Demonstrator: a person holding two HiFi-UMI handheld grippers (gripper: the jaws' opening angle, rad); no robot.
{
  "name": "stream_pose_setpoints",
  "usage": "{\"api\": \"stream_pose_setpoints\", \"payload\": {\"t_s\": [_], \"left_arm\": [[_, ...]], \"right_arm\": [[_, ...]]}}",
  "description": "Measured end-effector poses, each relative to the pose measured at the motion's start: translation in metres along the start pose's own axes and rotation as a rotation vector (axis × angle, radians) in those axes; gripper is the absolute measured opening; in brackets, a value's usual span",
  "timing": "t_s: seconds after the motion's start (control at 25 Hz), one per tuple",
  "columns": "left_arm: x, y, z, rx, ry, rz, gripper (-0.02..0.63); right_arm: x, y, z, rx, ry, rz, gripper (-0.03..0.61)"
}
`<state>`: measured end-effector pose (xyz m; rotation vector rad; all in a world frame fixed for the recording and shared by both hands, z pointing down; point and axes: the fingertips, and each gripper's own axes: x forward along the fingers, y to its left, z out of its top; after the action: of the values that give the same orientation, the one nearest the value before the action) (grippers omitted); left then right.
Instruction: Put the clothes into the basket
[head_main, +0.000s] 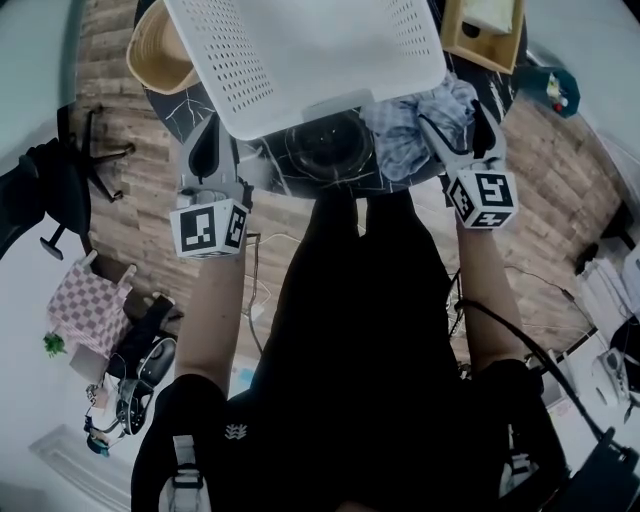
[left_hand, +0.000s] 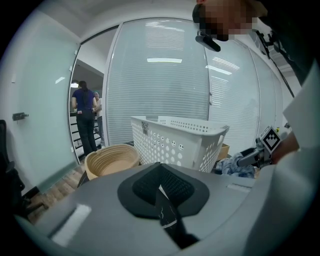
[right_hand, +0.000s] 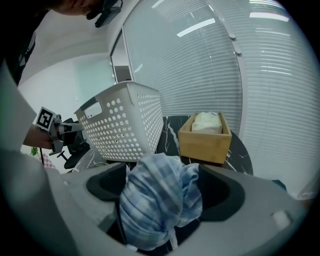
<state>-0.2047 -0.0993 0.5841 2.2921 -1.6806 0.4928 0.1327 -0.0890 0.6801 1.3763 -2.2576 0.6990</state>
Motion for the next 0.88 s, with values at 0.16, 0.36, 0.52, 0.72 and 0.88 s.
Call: {"api": "stream_pose_setpoints", "payload": {"t_s": [0.16,0.36,0.52,0.72,0.88], "left_arm": [[0.000,0.002,-0.002,-0.001,0.008,0.006,0.006],[-0.001,0.003,-0.002,-0.001,0.012,0.013,0.006],[-0.003,0.005,0.000,-0.001,0.008,0.019,0.006],[-0.008,0.009,0.008,-0.001,-0.015,0.025,0.006],[-0.010,0.013,0.022,0.005,-0.038,0.031,0.006]], "right_arm": [[0.008,-0.001,-0.006,0.040,0.009,0.016,0.442],[0.015,0.000,-0.009,0.074,0.030,0.045,0.441],[0.016,0.002,-0.009,0.071,0.050,0.064,0.335],[0.010,0.006,-0.002,0.063,0.056,0.060,0.191],[0.003,0.008,0.007,0.048,0.047,0.059,0.164]]}}
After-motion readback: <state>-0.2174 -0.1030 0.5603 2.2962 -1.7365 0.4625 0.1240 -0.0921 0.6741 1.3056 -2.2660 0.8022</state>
